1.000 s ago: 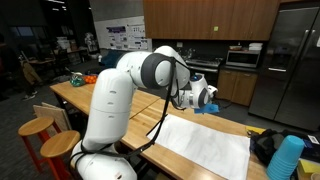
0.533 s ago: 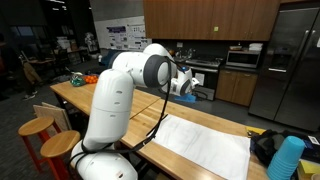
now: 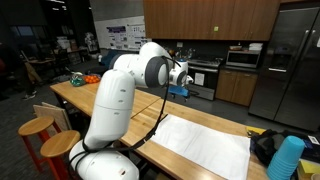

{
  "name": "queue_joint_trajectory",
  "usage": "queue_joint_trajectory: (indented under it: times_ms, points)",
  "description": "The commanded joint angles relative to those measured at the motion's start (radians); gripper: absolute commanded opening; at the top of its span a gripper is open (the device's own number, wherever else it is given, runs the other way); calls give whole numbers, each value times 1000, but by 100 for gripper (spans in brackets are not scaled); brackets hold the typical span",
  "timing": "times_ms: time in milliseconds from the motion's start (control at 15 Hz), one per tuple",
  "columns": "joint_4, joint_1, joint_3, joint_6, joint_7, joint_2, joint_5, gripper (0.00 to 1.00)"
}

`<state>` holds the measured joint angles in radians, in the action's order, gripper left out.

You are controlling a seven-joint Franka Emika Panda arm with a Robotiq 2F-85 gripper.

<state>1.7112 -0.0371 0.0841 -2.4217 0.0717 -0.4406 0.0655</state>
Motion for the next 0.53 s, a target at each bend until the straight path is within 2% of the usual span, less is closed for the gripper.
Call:
queue_joint_trajectory:
  times_ms: [0, 67, 200, 267, 467]
  points:
    - [-72, 20, -27, 181, -20, -21, -12, 100]
    - [-76, 17, -25, 216, 4, -23, -10, 100]
    - [-67, 31, -39, 242, 57, -18, -84, 100]
    - [-48, 18, -26, 199, 26, -10, -36, 100]
    - [-48, 19, -27, 201, 27, -14, -38, 100]
